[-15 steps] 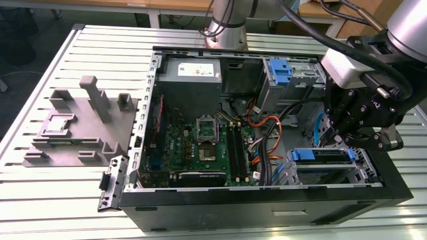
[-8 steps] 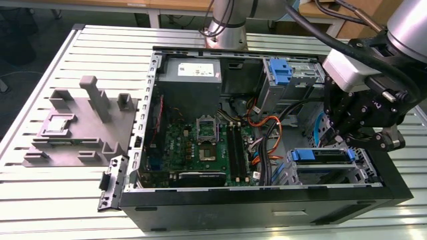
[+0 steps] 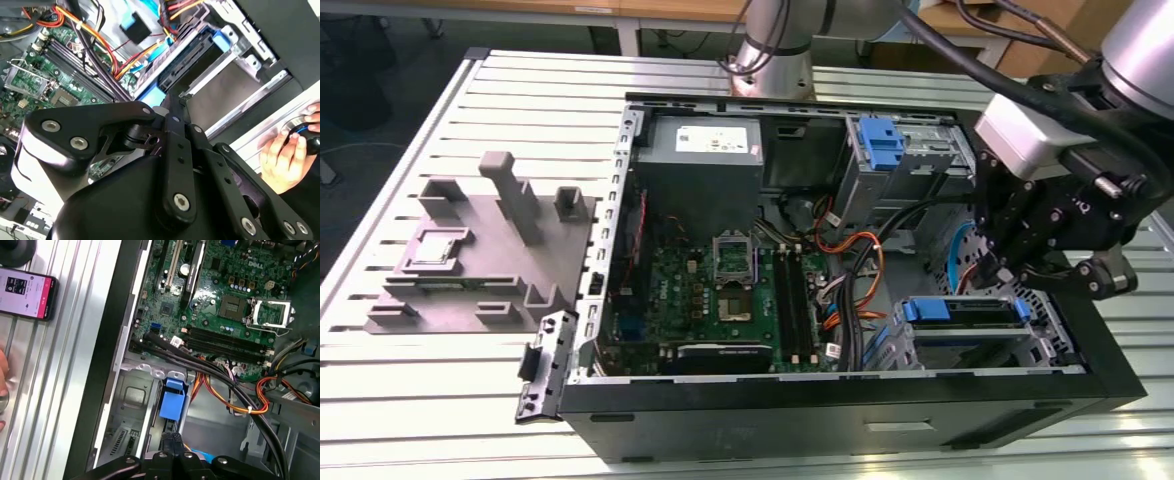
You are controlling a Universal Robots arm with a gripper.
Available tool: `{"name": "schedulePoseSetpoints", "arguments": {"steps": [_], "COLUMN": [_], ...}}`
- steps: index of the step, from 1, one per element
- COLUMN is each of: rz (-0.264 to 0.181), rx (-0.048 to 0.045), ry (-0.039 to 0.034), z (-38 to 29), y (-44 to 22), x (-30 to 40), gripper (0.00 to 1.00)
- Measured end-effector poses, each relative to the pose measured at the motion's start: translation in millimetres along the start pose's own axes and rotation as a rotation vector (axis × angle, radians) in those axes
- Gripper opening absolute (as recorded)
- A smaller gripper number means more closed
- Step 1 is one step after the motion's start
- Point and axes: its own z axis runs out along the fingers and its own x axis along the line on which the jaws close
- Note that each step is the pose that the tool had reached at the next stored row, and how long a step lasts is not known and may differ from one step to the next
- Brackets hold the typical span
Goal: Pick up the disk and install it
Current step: 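Insert the first disk wire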
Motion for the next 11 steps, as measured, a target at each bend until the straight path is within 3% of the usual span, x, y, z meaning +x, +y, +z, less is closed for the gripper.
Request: {"name": "schedulePoseSetpoints", "arguments": {"steps": [11], "rz": [0.0], "rx": [-0.0037], "ry": [0.0168], "z": [4.7], "y": [-20.3], "x": [-7.5], "gripper": [0.1]}}
